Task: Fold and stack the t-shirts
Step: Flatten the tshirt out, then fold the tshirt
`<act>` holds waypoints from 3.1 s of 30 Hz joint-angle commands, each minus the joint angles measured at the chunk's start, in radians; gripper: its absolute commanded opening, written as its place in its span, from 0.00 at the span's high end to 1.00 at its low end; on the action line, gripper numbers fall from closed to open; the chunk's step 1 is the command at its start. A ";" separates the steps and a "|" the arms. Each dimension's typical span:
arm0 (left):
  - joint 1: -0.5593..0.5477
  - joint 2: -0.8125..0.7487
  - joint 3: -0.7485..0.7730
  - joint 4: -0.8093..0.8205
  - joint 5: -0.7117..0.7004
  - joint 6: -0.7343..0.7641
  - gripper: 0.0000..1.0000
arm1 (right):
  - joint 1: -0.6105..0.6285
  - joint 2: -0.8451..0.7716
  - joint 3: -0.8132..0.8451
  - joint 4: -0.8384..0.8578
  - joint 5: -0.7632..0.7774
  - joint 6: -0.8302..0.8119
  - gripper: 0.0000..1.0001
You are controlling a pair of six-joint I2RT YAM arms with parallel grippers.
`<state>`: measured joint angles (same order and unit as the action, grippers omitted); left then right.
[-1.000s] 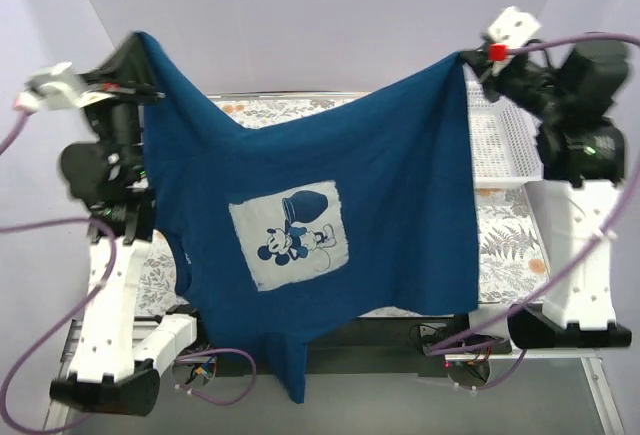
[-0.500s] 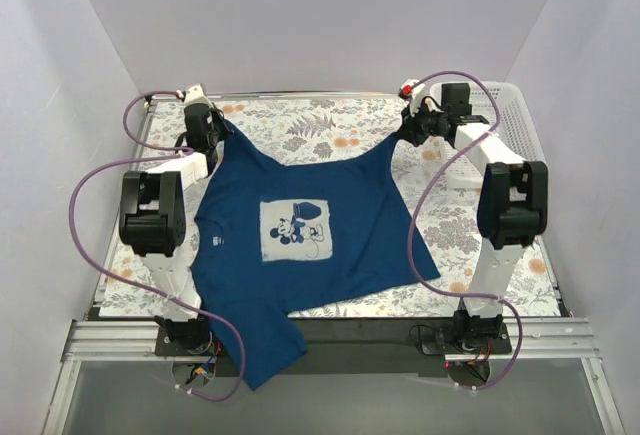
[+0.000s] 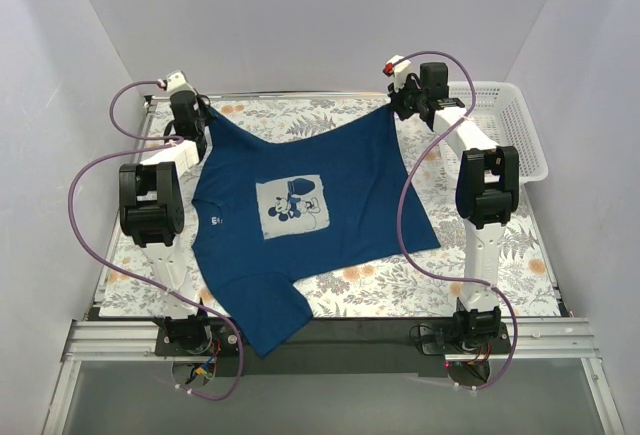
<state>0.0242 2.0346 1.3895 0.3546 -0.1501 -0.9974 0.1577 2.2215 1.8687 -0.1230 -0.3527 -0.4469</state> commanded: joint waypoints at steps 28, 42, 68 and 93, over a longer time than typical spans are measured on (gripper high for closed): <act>0.069 -0.247 -0.178 0.159 0.132 0.088 1.00 | -0.006 -0.065 -0.059 0.046 -0.198 -0.093 0.99; 0.094 -0.275 -0.215 0.170 0.299 0.062 1.00 | -0.037 -0.091 -0.080 0.057 -0.132 -0.056 0.99; 0.094 -0.467 -0.418 0.196 0.356 0.080 1.00 | -0.064 -0.178 -0.227 0.091 -0.233 -0.055 0.99; 0.095 -0.749 -0.642 0.164 0.331 0.071 1.00 | -0.086 -0.241 -0.324 0.114 -0.236 -0.036 0.99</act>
<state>0.1150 1.3621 0.7635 0.5205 0.1917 -0.9291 0.0788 2.0373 1.5517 -0.0452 -0.5793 -0.4961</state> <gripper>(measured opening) 0.015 0.021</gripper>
